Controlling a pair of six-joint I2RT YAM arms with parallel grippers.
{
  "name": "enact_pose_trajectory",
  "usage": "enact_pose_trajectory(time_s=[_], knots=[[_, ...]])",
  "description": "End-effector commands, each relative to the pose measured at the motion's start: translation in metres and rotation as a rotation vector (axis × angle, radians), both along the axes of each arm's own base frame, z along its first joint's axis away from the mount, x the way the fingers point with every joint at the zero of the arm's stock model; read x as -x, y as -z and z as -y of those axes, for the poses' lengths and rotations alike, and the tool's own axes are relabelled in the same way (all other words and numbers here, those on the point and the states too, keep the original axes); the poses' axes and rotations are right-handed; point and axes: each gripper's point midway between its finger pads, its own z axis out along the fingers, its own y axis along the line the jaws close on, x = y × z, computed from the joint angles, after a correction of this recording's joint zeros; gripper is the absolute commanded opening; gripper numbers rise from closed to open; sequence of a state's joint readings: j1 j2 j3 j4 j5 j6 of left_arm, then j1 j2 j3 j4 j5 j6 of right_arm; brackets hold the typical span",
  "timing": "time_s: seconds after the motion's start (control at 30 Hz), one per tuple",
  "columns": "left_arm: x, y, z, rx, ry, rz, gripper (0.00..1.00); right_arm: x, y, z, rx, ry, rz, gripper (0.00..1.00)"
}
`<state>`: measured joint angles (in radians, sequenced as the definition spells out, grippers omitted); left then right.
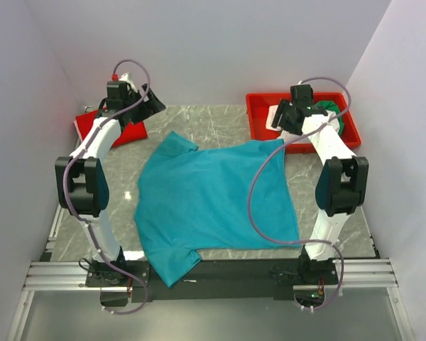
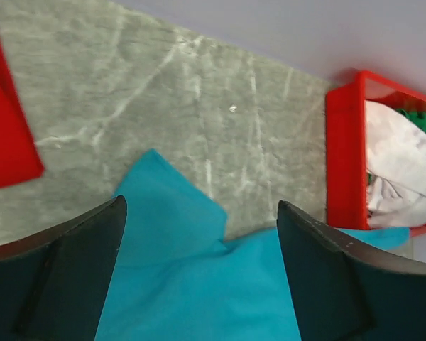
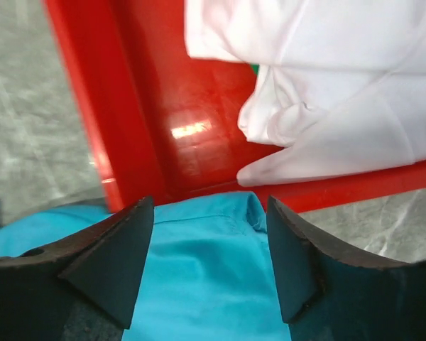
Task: Fold and stack the t-shirts
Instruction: Flatten the tshirt out
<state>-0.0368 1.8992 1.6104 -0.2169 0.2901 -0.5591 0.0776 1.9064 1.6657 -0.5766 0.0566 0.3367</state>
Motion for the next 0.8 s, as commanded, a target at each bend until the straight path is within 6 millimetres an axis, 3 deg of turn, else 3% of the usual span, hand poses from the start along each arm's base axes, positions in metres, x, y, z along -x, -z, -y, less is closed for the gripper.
enact_pose_trajectory(time_s=[0.0, 0.03, 0.1, 0.13, 0.17, 0.2, 0.23, 0.3, 0.33, 0.4, 0.43, 0.5, 0.53, 0.63, 0.77], knots=[[0.013, -0.104, 0.022, -0.001, 0.053, 0.214, 0.93, -0.003, -0.098, 0.001, -0.011, -0.011, 0.222, 0.72], [0.02, -0.091, 0.024, 0.0, 0.05, 0.177, 0.93, 0.002, -0.097, 0.0, -0.015, -0.021, 0.214, 0.72], [0.04, -0.09, 0.032, 0.001, 0.047, 0.153, 0.93, 0.017, -0.102, -0.001, -0.013, -0.031, 0.209, 0.72], [0.052, -0.066, 0.028, -0.015, 0.015, 0.08, 0.93, 0.027, -0.09, -0.002, -0.018, -0.037, 0.176, 0.72], [0.065, -0.068, 0.029, -0.003, -0.003, 0.068, 0.94, 0.035, -0.087, -0.006, -0.036, -0.053, 0.167, 0.72], [0.074, -0.06, 0.032, -0.001, -0.008, 0.037, 0.94, 0.045, -0.096, -0.008, -0.039, -0.057, 0.194, 0.72], [0.09, -0.034, 0.031, -0.001, -0.023, -0.044, 0.93, 0.058, -0.079, -0.014, -0.06, -0.08, 0.151, 0.72], [0.108, -0.026, 0.03, 0.031, -0.062, -0.089, 0.93, 0.082, -0.067, -0.024, -0.097, -0.108, 0.127, 0.72], [0.121, -0.003, 0.029, 0.033, -0.069, -0.144, 0.93, 0.09, -0.062, -0.031, -0.112, -0.123, 0.114, 0.72], [0.135, 0.003, 0.029, 0.056, -0.093, -0.16, 0.93, 0.106, -0.054, -0.038, -0.151, -0.139, 0.094, 0.72], [0.147, 0.021, 0.029, 0.056, -0.097, -0.201, 0.93, 0.118, -0.035, -0.04, -0.159, -0.141, 0.047, 0.72], [0.157, 0.025, 0.031, 0.084, -0.11, -0.212, 0.93, 0.129, -0.025, -0.047, -0.182, -0.156, 0.033, 0.72], [0.166, 0.04, 0.031, 0.084, -0.114, -0.246, 0.93, 0.137, -0.01, -0.049, -0.189, -0.158, -0.003, 0.72], [0.179, 0.059, 0.034, 0.107, -0.114, -0.292, 0.93, 0.151, 0.014, -0.055, -0.206, -0.161, -0.058, 0.7], [0.186, 0.082, 0.037, 0.119, -0.112, -0.344, 0.94, 0.162, 0.042, -0.059, -0.227, -0.129, -0.123, 0.69]])
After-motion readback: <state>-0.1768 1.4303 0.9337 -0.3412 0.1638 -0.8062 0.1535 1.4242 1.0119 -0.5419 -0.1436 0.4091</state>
